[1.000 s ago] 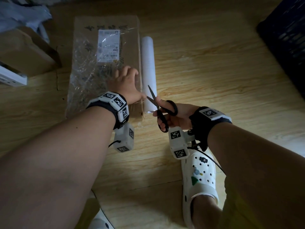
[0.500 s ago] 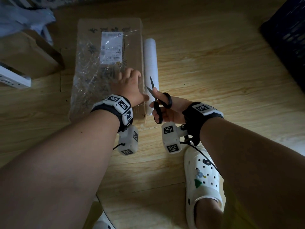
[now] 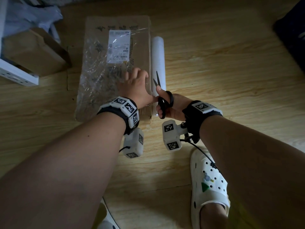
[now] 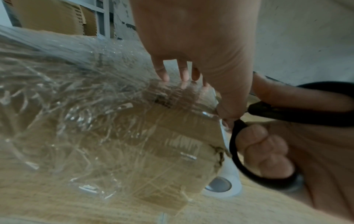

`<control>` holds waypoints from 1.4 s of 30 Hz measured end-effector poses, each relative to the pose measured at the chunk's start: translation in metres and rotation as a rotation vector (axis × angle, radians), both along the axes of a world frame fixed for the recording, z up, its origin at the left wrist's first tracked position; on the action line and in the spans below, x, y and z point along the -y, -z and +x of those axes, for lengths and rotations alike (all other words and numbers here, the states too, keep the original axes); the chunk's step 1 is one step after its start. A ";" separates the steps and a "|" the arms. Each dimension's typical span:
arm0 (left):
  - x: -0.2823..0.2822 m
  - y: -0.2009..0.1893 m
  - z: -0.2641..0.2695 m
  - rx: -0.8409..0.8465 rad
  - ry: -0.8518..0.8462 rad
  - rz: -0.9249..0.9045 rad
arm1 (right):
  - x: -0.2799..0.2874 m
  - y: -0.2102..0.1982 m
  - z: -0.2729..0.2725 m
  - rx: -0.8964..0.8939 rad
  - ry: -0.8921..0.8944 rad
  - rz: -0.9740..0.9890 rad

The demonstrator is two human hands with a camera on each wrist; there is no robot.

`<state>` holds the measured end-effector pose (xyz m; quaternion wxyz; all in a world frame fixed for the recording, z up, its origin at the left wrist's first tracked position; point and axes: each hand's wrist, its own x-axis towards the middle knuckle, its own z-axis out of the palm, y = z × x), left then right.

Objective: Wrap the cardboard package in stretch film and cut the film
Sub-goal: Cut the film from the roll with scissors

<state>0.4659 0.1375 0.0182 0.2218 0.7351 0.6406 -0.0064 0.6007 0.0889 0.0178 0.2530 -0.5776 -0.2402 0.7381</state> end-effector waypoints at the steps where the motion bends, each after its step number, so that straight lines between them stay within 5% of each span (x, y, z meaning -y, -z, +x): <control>1: 0.000 0.000 0.000 0.005 0.005 0.002 | -0.001 0.001 -0.001 0.019 0.006 0.022; 20: -0.037 -0.010 0.000 -0.005 -0.008 0.054 | 0.004 -0.010 0.015 -0.117 -0.035 -0.120; 26: -0.054 -0.003 0.002 -0.123 0.087 -0.111 | 0.002 -0.008 0.017 -0.100 -0.054 -0.137; 38: -0.060 -0.001 0.000 -0.130 0.106 -0.138 | -0.022 -0.001 -0.010 -0.012 0.143 0.012; 42: -0.060 -0.001 0.001 -0.127 0.092 -0.139 | -0.022 -0.003 -0.013 -0.131 0.130 -0.021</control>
